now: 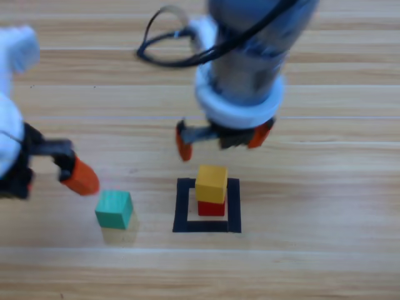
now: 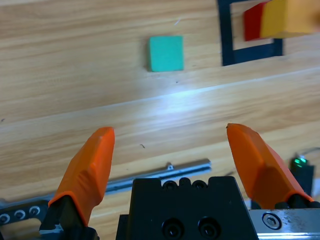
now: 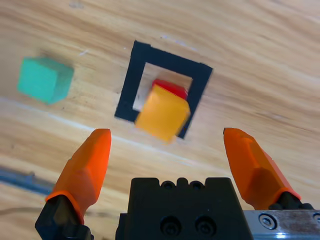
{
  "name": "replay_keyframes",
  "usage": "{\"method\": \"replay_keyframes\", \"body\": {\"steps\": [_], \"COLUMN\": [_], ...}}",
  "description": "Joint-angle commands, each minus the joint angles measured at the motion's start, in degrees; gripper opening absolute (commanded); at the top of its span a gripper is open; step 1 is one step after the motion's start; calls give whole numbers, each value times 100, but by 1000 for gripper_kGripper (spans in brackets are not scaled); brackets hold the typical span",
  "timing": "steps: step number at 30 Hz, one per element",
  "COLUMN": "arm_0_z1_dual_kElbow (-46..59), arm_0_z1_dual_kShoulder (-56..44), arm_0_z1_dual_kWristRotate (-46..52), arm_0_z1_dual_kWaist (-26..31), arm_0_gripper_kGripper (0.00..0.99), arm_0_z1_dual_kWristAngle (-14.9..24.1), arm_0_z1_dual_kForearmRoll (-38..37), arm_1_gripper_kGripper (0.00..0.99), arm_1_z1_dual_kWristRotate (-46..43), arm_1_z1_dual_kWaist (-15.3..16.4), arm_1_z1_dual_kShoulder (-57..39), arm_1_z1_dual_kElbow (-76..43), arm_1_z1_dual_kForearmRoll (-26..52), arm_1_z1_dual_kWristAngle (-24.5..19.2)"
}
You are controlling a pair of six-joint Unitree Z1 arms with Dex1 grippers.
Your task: Stack the blocks in the rectangular block: red at the bottom, yellow in the middle, green on top
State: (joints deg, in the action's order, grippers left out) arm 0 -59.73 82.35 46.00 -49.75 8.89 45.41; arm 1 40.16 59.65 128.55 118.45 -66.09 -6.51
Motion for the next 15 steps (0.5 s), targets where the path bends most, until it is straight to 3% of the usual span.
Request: {"method": "replay_keyframes", "body": {"steps": [1,8,11,15], "arm_0_z1_dual_kElbow": [444,444,383,198], "arm_0_z1_dual_kShoulder": [783,1539,1741,2145], "arm_0_z1_dual_kWristRotate": [-170,-355,-425,-496], "arm_0_z1_dual_kWaist": [422,527,536,536], "arm_0_gripper_kGripper": [959,959,959,957], "arm_0_z1_dual_kWristAngle": [-151,-142,-142,-107], "arm_0_z1_dual_kForearmRoll": [-586,-1008,-1105,-1149], "arm_1_gripper_kGripper": [990,990,990,990], "arm_1_z1_dual_kWristRotate": [-474,-1037,-1423,-1590], "arm_1_z1_dual_kWaist": [109,-568,-612,-612], "arm_1_z1_dual_kShoulder": [-2361,-3706,-3767,-3495], "arm_1_z1_dual_kElbow": [-2573,-5121,-5535,-5543], "arm_1_z1_dual_kForearmRoll": [1749,3427,3876,3876], "arm_1_z1_dual_kWristAngle": [-25,607,766,722]}}
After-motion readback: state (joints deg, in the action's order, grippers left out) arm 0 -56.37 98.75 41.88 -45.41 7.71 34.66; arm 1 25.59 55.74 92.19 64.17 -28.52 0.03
